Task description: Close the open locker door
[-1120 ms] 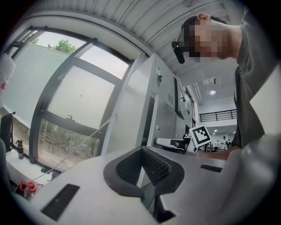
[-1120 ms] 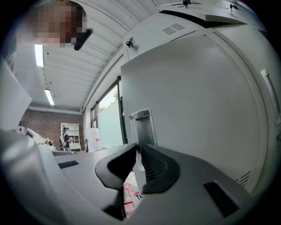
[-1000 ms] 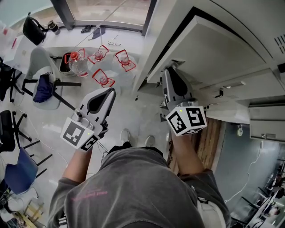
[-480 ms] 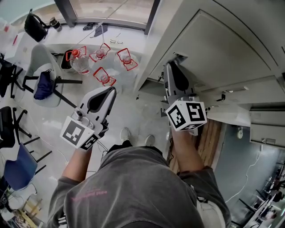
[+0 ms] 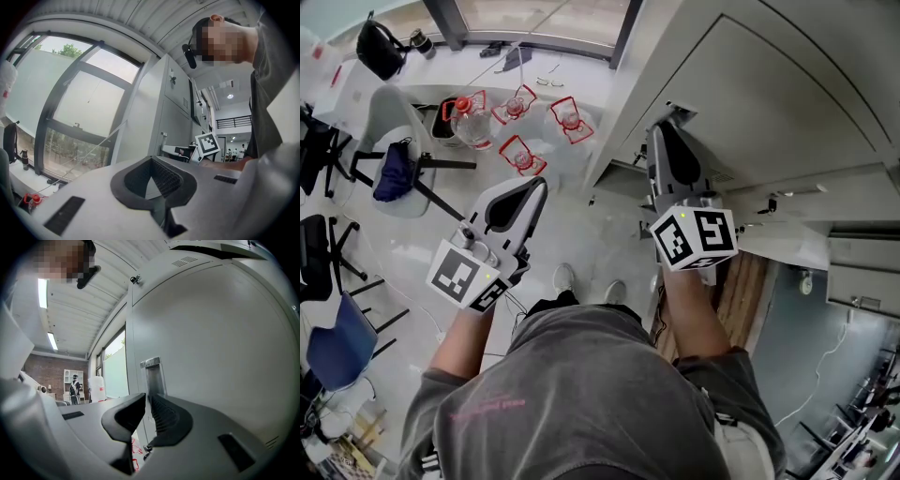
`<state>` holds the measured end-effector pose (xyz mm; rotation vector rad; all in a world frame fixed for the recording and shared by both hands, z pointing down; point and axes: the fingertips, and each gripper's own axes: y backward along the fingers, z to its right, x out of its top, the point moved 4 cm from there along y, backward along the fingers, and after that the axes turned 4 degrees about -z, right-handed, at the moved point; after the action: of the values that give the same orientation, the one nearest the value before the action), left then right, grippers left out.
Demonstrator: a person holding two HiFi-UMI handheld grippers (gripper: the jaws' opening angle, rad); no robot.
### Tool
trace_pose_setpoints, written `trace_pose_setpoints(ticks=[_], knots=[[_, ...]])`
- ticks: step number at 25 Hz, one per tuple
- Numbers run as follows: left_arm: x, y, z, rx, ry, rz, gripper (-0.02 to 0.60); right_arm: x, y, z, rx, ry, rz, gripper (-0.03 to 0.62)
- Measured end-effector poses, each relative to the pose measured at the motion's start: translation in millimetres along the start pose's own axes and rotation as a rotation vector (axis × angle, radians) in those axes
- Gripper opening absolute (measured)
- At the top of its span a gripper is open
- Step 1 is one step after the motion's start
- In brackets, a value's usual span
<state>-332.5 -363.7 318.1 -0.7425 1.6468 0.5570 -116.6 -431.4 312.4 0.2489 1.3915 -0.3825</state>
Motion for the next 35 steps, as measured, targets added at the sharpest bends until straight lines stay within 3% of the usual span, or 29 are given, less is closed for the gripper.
trace_pose_setpoints(ticks=[12, 35], knots=[[-7, -5, 34, -0.027, -0.015, -0.018, 0.015, 5, 42, 1, 0.033, 0.002, 0.022, 0.048], [-59, -71, 184, -0.223, -0.047, -0.119, 0.014, -46, 221, 86, -0.057, -0.083, -0.051, 0.048]])
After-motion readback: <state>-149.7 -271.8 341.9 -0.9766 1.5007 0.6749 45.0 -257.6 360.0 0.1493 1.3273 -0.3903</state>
